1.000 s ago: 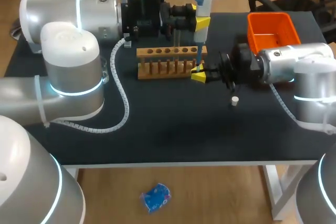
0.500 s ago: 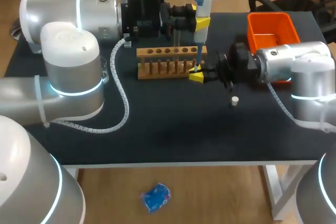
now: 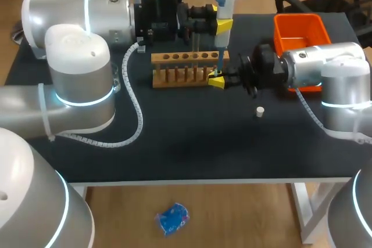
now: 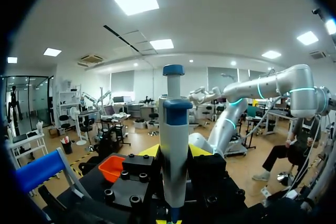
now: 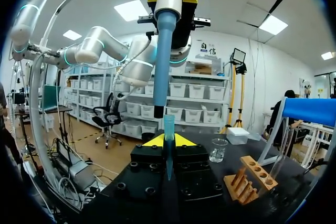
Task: Invert the test tube, pick up the pipette, mount the tip to pipette, aspirate from beaker and dispense into the tube, eject the tip, return the pipette, and cap with the stopper.
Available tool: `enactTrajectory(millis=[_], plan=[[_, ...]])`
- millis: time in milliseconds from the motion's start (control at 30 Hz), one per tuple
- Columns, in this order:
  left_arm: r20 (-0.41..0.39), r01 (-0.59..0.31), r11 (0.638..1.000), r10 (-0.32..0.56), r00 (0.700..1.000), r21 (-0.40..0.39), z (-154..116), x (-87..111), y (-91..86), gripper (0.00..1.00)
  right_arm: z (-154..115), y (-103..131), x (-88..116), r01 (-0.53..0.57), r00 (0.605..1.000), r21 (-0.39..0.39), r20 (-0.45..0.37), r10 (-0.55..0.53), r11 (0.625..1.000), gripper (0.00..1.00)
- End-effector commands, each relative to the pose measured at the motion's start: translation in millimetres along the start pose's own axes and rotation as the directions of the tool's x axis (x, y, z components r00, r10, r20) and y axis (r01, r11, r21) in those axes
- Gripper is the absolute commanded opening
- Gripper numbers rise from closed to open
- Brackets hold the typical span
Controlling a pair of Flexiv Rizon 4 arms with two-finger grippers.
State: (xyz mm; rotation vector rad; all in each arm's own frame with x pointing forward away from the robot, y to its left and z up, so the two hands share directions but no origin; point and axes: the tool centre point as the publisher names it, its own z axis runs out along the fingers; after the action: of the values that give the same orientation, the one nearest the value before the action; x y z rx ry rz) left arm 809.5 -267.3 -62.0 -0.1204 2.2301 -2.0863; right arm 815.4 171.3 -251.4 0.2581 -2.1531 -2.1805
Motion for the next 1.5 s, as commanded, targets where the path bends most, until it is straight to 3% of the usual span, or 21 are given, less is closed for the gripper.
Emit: enactTrajectory(millis=[33, 1500], plan=[[0.0, -0.001, 1.0, 0.001, 1.0, 0.004, -0.5, 0.1, 0.7, 0.0, -2.5, 0.1, 1.6, 0.004, 1.0, -0.003, 0.004, -0.004, 1.0, 0.0], [0.0, -0.001, 1.0, 0.001, 1.0, 0.004, -0.5, 0.1, 0.7, 0.0, -4.5, -0.6, 5.2, 0.033, 0.999, 0.003, 0.006, -0.033, 0.999, 0.0]])
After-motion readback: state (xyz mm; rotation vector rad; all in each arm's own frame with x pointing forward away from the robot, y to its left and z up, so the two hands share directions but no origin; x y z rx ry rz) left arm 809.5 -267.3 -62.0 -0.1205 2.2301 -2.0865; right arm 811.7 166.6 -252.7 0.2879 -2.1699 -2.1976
